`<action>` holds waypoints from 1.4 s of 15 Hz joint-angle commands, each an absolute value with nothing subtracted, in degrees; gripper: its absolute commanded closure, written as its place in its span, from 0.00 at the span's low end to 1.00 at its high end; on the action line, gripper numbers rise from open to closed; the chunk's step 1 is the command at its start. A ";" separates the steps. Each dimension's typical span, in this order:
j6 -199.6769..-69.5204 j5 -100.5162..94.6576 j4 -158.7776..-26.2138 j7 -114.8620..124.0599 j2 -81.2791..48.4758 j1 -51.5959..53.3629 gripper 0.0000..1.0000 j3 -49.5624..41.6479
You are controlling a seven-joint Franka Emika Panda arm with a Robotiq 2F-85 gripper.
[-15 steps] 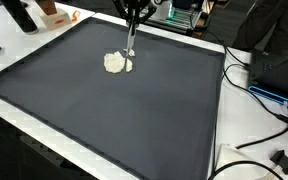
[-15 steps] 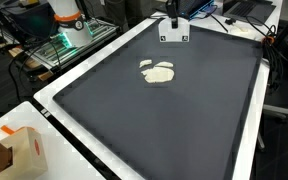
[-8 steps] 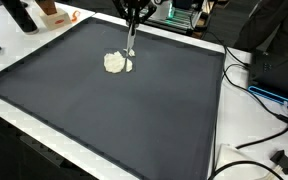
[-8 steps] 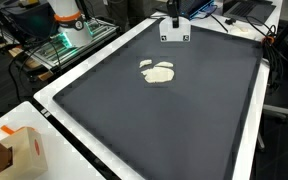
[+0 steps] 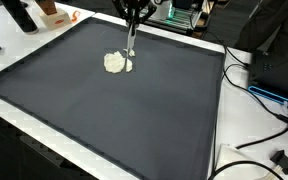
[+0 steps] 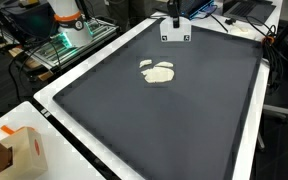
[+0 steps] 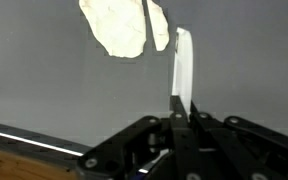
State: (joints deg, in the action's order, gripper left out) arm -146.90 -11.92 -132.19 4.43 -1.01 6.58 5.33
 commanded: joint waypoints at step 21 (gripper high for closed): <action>-139.66 53.72 -134.59 -43.88 -3.00 -1.64 0.99 0.44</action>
